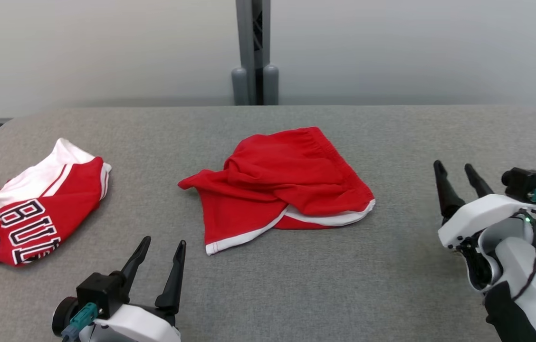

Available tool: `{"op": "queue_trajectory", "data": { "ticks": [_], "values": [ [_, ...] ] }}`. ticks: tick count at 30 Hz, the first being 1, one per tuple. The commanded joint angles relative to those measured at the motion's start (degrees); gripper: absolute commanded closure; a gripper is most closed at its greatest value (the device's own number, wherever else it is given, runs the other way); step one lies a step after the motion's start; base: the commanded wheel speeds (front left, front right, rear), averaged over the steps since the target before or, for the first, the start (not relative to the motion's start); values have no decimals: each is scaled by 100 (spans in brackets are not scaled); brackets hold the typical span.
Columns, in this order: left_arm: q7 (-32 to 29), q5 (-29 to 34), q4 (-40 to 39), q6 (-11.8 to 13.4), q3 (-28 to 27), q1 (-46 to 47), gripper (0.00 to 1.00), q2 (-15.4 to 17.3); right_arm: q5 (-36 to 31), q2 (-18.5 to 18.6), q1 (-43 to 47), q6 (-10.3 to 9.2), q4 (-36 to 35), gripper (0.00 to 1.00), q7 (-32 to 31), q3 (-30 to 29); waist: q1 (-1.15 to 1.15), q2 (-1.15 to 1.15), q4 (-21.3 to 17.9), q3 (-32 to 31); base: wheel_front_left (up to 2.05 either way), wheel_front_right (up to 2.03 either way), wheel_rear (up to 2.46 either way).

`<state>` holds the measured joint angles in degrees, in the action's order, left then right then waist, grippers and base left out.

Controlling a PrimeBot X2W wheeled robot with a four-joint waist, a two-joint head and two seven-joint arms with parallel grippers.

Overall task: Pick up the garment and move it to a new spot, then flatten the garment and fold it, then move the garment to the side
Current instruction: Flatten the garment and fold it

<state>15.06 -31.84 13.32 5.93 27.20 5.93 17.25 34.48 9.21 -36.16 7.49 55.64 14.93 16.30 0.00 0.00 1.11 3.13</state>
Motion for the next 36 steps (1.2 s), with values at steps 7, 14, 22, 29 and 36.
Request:
{"op": "queue_trajectory", "data": {
  "ticks": [7,14,22,29,36],
  "values": [
    [11,-33,-389,200,-266,-500,0,126,-826,-158,1101,1,-1519,0,36,-776,0,0,-282,-268,0,0,0],
    [11,58,-910,460,-641,-1134,0,168,-1685,-524,2151,1,-2811,0,37,-1383,0,0,-371,-377,0,0,0],
    [11,270,-1327,616,-996,-1644,0,46,-1922,-621,2907,1,-3579,0,-39,-1447,0,0,-405,-438,0,0,0],
    [11,381,-1393,608,-1099,-1832,0,-36,-1849,-616,3119,1,-3877,0,-206,-1308,0,0,-412,-492,0,0,0],
    [11,387,-1341,593,-1100,-1800,0,-57,-1841,-617,3159,1,-3897,0,-265,-1271,0,0,-366,-496,0,0,0]
  ]
}}
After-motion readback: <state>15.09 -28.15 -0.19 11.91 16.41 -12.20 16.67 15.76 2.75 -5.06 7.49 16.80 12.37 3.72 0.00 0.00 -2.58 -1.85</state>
